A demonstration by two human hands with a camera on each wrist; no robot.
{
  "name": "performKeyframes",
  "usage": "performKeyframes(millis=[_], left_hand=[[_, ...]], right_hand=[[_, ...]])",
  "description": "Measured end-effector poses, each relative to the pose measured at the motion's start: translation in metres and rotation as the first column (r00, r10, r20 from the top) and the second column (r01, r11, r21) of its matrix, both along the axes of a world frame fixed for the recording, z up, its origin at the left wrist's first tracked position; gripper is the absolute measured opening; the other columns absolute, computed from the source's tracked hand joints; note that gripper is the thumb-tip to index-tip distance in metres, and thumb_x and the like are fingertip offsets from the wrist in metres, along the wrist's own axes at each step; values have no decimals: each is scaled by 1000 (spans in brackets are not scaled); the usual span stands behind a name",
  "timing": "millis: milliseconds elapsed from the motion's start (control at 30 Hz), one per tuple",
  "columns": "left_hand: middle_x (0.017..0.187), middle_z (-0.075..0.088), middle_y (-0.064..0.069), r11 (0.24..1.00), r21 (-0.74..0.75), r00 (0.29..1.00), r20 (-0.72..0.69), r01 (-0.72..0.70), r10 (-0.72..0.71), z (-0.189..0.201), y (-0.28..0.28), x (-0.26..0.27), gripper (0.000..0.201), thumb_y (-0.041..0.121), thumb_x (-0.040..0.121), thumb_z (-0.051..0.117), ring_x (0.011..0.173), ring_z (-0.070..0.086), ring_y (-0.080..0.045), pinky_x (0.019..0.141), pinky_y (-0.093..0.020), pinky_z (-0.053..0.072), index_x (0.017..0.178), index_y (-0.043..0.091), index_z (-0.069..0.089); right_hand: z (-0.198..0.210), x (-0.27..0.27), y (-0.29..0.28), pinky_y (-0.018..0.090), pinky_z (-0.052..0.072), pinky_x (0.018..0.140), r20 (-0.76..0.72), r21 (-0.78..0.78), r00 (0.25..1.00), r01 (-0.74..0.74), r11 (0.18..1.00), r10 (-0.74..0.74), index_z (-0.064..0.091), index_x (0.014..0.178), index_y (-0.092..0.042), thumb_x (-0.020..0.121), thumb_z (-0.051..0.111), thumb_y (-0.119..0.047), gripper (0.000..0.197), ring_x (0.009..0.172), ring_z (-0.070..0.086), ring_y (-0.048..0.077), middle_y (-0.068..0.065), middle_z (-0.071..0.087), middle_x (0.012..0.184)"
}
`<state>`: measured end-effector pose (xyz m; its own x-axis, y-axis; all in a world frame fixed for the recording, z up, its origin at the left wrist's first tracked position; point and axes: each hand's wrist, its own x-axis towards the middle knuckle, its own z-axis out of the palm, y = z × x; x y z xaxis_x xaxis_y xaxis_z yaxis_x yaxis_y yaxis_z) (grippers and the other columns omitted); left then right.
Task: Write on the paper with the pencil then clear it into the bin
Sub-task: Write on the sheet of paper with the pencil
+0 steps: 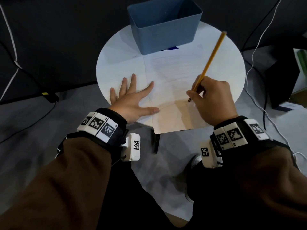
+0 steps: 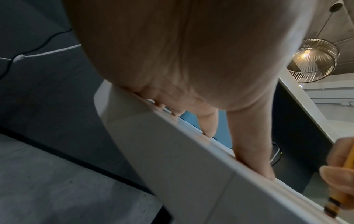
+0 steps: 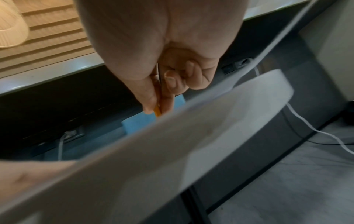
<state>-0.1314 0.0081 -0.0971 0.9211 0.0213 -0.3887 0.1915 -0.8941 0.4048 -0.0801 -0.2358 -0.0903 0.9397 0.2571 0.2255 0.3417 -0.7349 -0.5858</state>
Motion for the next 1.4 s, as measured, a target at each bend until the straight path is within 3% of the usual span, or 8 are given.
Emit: performKeyframes(millis=[467, 667, 833, 933, 1133, 1233, 1300, 1400], left_hand=[[166, -14, 6, 991, -93, 980, 167, -95, 109, -1, -8, 1, 67, 59, 94, 52, 149, -23, -10, 117, -48, -22, 151, 57, 18], [167, -4, 8, 962, -262, 919, 393, 75, 35, 1, -29, 5, 63, 41, 98, 57, 150, -14, -3, 120, -35, -17, 154, 38, 28], [166, -4, 10, 974, -189, 936, 349, 127, -55, -6, -37, 10, 71, 47, 94, 60, 151, -12, -5, 124, -41, -11, 155, 36, 26], [163, 15, 19, 950, -310, 926, 368, 37, 84, -10, -34, 14, 60, 48, 93, 62, 153, 10, -13, 126, -43, 6, 149, 42, 40], [152, 44, 9, 920, -375, 841, 456, -116, 292, -2, -24, 15, 42, 22, 93, 68, 129, 41, 7, 95, 9, 21, 134, 29, 62], [156, 38, 9, 932, -342, 875, 406, -123, 265, -2, -21, 14, 47, 28, 92, 70, 138, 36, 0, 112, -9, 24, 137, 36, 58], [163, 25, 7, 969, -227, 923, 344, -98, 174, -3, -21, 14, 54, 39, 93, 66, 150, 17, -8, 124, -34, 9, 143, 42, 48], [167, -2, 6, 997, -46, 970, 230, -69, 77, -4, -24, 13, 59, 55, 95, 52, 152, -10, -8, 122, -45, -11, 150, 52, 29]], right_hand=[[0, 5, -13, 37, 56, 70, -20, 82, 996, 85, 993, -83, 65, 83, -18, 91, 73, -24, 13, 67, 61, 6, -14, 64, 70], [5, 7, -26, 7, 41, 61, 27, 158, 987, 153, 975, -159, 64, 82, -21, 91, 74, -25, 14, 66, 60, -1, -19, 63, 70], [11, 12, -44, 18, 49, 63, 52, 242, 962, 249, 938, -269, 67, 83, -18, 91, 73, -26, 13, 62, 60, 4, -18, 65, 70], [9, 14, -47, 32, 56, 68, 22, 253, 962, 258, 932, -272, 68, 84, -17, 91, 74, -27, 14, 63, 63, 6, -16, 67, 71], [5, 16, -43, 37, 57, 67, -26, 311, 970, 240, 920, -244, 68, 83, -18, 91, 74, -28, 14, 64, 65, 11, -12, 70, 74], [4, 17, -41, 34, 57, 65, -11, 307, 965, 251, 918, -260, 68, 84, -18, 92, 73, -29, 14, 62, 63, 10, -14, 69, 74], [5, 18, -43, 36, 57, 66, -17, 307, 964, 257, 916, -265, 68, 85, -18, 92, 73, -29, 15, 63, 64, 10, -13, 69, 75], [4, 18, -44, 40, 59, 68, -45, 317, 969, 246, 916, -244, 68, 84, -18, 91, 74, -30, 15, 67, 66, 12, -10, 71, 76]])
